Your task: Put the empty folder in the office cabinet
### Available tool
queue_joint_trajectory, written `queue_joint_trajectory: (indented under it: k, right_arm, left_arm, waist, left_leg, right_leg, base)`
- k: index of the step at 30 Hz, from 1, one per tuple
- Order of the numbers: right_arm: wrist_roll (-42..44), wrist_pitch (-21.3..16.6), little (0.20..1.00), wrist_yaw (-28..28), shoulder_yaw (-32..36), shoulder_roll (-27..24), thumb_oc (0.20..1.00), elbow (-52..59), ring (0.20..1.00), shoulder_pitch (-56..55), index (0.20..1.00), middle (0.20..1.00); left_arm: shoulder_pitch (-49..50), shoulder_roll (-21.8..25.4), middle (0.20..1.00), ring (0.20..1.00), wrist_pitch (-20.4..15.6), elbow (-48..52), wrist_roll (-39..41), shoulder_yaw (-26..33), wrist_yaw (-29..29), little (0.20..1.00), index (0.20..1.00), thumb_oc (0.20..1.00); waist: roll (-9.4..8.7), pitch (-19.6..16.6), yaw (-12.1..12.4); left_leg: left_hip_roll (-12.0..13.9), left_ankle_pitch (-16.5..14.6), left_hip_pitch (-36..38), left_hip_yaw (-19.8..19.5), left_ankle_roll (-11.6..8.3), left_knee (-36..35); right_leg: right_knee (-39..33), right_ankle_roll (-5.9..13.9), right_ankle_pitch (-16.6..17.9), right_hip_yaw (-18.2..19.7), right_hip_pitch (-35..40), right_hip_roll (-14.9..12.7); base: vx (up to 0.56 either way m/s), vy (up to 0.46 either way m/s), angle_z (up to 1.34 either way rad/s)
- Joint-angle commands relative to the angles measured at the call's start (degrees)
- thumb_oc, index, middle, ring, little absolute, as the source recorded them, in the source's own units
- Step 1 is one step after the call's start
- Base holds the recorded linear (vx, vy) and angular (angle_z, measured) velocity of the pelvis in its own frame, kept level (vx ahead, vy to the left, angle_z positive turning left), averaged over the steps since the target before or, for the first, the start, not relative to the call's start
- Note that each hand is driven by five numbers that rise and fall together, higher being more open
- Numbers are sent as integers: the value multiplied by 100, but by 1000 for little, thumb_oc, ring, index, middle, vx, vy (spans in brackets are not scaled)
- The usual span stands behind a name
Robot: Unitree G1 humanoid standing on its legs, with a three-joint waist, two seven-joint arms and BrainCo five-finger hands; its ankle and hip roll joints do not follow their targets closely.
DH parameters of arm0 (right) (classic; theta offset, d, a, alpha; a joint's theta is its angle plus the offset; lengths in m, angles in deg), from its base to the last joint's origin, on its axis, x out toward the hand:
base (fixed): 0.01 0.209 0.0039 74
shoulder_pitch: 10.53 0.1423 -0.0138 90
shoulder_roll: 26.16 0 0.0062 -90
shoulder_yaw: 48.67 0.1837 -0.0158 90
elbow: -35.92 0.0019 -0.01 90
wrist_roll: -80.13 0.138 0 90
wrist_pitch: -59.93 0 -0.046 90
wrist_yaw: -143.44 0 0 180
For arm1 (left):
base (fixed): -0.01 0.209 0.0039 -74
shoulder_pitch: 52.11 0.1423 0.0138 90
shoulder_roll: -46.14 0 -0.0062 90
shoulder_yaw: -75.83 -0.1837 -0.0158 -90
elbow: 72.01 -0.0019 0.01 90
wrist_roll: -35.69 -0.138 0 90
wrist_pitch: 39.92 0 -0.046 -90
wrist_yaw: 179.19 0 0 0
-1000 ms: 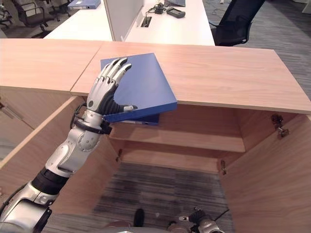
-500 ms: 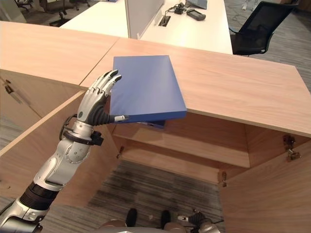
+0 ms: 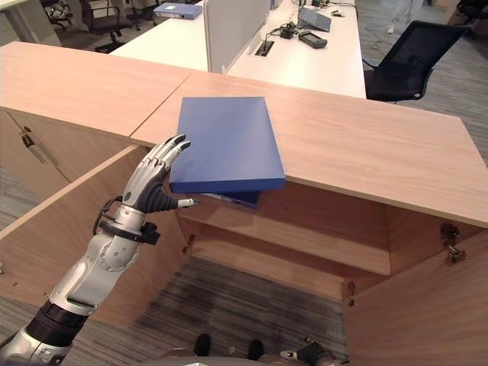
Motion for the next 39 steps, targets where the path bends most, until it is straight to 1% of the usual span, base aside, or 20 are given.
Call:
queue_joint_trajectory:
  k: [1, 7, 11, 15, 19, 21, 22, 26, 30, 33, 36, 39]
  right_arm:
    - [77, -15, 1000, 53, -242, -45, 1000, -103, 1000, 156, 1000, 1000]
    - [3, -36, 1000, 56, -303, -65, 1000, -137, 1000, 102, 1000, 1000]
    - [-5, -45, 1000, 79, -332, -59, 1000, -150, 1000, 138, 1000, 1000]
    - [-31, -54, 1000, 145, -418, -44, 1000, -225, 1000, 238, 1000, 1000]
    - [-27, -49, 1000, 195, -470, -58, 1000, -313, 1000, 295, 1000, 1000]
    - [-18, -51, 1000, 216, -492, -50, 1000, -336, 1000, 316, 1000, 1000]
    - [-15, -52, 1000, 233, -501, -55, 1000, -364, 1000, 346, 1000, 1000]
    - [-2, -50, 1000, 269, -532, -88, 1000, -402, 1000, 365, 1000, 1000]
    - [31, -13, 1000, 301, -539, -121, 1000, -468, 1000, 437, 1000, 1000]
    - [37, 1, 1000, 321, -527, -160, 1000, -542, 1000, 472, 1000, 1000]
    - [20, 2, 1000, 345, -521, -206, 1000, -607, 1000, 472, 1000, 1000]
    - [44, -8, 1000, 344, -487, -203, 1000, -584, 1000, 439, 1000, 1000]
  left_arm:
    - [-195, 153, 1000, 1000, -259, 373, 150, 226, -91, 1000, 1000, 1000]
    - [-120, 218, 1000, 1000, -230, 273, 24, 174, -143, 1000, 1000, 1000]
    - [-199, 179, 1000, 1000, -235, 167, -47, 153, -5, 1000, 1000, 1000]
    - [-705, 107, 1000, 1000, -251, 26, -266, -94, 161, 1000, 1000, 1000]
    - [-1270, -45, 1000, 1000, -163, -344, -545, -468, 249, 1000, 1000, 1000]
    - [-1402, -111, 1000, 1000, -146, -442, -594, -559, 295, 1000, 1000, 1000]
    - [-1660, -216, 1000, 1000, -95, -648, -694, -710, 385, 1000, 1000, 1000]
    - [-2082, -356, 1000, 1000, 37, -1026, -942, -954, 508, 1000, 1000, 1000]
    - [-2629, -522, 1000, 1000, 280, -1689, -1448, -1349, 573, 1000, 1000, 1000]
    - [-2993, -621, 1000, 1000, 458, -2138, -1836, -1533, 689, 1000, 1000, 1000]
    - [-3238, -662, 1000, 1000, 653, -2570, -2154, -1679, 681, 1000, 1000, 1000]
    - [-3106, -579, 1000, 1000, 640, -2450, -2272, -1604, 585, 1000, 1000, 1000]
  waist:
    - [-242, 9, -41]
    - [-257, 41, -49]
    - [-273, 49, -42]
    - [-282, 27, -73]
    - [-271, 2, -123]
    - [-273, -3, -139]
    - [-263, -6, -160]
    - [-233, 3, -193]
    - [-137, 13, -262]
    - [-67, 6, -319]
    - [-21, -16, -355]
    - [-4, -8, -349]
  left_leg:
    - [137, -409, 92, -23, -43, 20]
    - [260, -311, 41, -77, -122, 40]
    - [300, -273, 19, -107, -158, 50]
    - [342, -250, 6, -118, -187, 50]
    - [352, -232, -1, -121, -212, 42]
    - [356, -231, -3, -120, -221, 39]
    - [355, -228, -8, -120, -234, 38]
    - [362, -218, -19, -112, -261, 41]
    - [352, -198, -17, -78, -294, 38]
    - [335, -184, -2, -54, -304, 44]
    - [350, -192, 17, -42, -314, 43]
    - [358, -192, 24, -40, -322, 53]
  right_leg:
    - [42, 123, -518, -91, 130, 15]
    - [42, 33, -573, -92, 144, 168]
    - [42, 5, -589, -120, 158, 212]
    - [42, -22, -589, -137, 163, 254]
    - [42, -30, -596, -135, 165, 275]
    - [42, -29, -594, -135, 168, 279]
    - [42, -32, -596, -136, 170, 281]
    - [42, -33, -583, -141, 151, 285]
    - [42, -35, -600, -123, 171, 278]
    - [42, -34, -596, -120, 186, 273]
    - [42, -42, -601, -98, 198, 286]
    - [42, -57, -608, -89, 213, 294]
  base:
    - [-14, -64, 2]
    - [-21, -98, 1]
    - [-12, -61, 4]
    - [-12, -51, 6]
    - [-1, -6, 1]
    - [0, 0, 0]
    - [0, 0, 0]
    - [0, 0, 0]
    - [-8, 1, 0]
    - [-22, 14, -4]
    - [0, 0, 0]
    - [-6, -5, -3]
